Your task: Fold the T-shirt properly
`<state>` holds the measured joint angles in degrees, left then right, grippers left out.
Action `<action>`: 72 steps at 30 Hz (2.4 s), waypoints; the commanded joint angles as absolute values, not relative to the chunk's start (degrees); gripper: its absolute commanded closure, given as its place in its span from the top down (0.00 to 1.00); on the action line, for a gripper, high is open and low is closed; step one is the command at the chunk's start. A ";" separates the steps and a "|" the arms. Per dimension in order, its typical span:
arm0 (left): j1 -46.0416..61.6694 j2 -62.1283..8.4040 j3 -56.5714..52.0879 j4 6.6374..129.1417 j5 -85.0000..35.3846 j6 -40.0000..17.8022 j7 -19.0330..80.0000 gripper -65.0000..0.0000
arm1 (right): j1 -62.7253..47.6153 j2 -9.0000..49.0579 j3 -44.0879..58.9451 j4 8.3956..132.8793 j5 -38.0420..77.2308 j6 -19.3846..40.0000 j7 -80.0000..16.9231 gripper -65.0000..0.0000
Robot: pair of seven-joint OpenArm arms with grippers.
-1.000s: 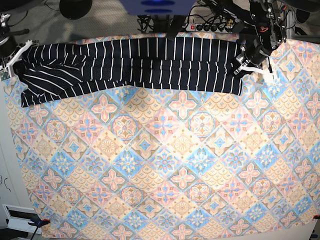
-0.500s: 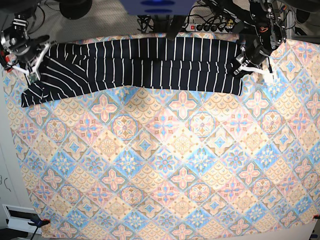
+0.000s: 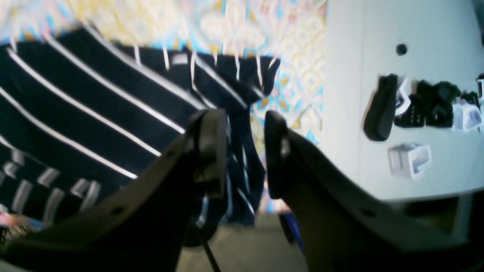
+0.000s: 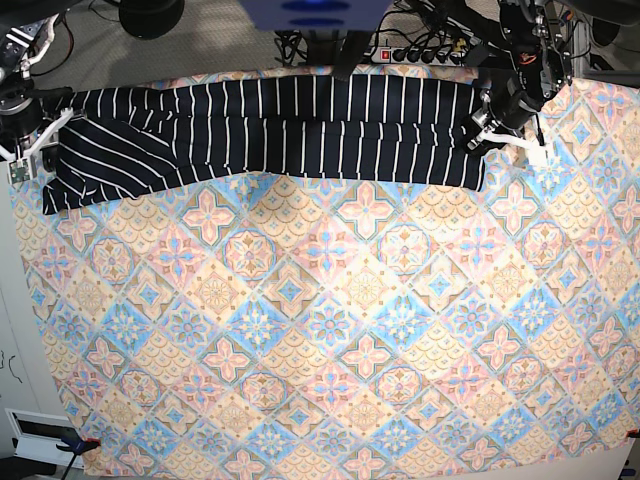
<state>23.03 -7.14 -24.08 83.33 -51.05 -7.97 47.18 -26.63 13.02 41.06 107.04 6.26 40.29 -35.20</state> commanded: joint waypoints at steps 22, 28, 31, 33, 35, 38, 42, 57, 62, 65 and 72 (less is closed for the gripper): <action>23.87 -9.01 -24.31 83.47 -49.01 -6.55 47.43 0.04 | -23.16 16.92 15.08 95.43 2.95 40.00 -38.11 0.03; 25.10 -11.03 -24.40 85.14 -49.45 -6.55 51.65 0.24 | -21.67 16.84 14.37 90.95 1.89 40.00 -38.02 0.03; 25.54 -11.30 -24.40 85.41 -49.45 -6.55 52.53 0.25 | -20.79 16.75 14.29 89.36 1.89 40.00 -38.02 0.03; 25.89 -11.38 -24.40 85.49 -49.45 -6.55 52.70 0.25 | -20.26 16.75 14.29 88.31 1.80 40.00 -38.02 0.03; 25.89 -12.09 -24.40 85.49 -49.45 -6.55 53.85 0.25 | -19.91 16.75 14.20 86.90 1.80 40.00 -38.02 0.03; 25.98 -13.14 -24.40 85.49 -49.45 -6.55 54.99 0.25 | -18.95 16.92 12.62 85.32 1.80 40.00 -38.02 0.03; 25.63 -14.64 -24.40 85.41 -49.19 -6.55 55.16 0.25 | -17.80 17.10 10.15 82.77 1.71 40.00 -37.93 0.03; 27.47 -17.71 -24.40 89.98 -51.12 -6.64 55.16 0.31 | -17.54 17.01 9.89 82.59 1.71 40.00 -36.09 0.03; 27.21 -17.54 -24.31 89.80 -50.59 -6.64 55.16 0.31 | -17.54 17.01 9.89 82.59 1.71 40.00 -36.09 0.03; 27.12 -17.45 -24.04 89.71 -50.51 -6.64 55.16 0.31 | -17.54 17.01 9.89 82.59 1.71 40.00 -36.09 0.03; 24.92 -17.45 -19.82 85.76 -50.51 -6.64 55.16 0.31 | -17.54 17.01 9.89 82.77 1.71 40.00 -36.18 0.03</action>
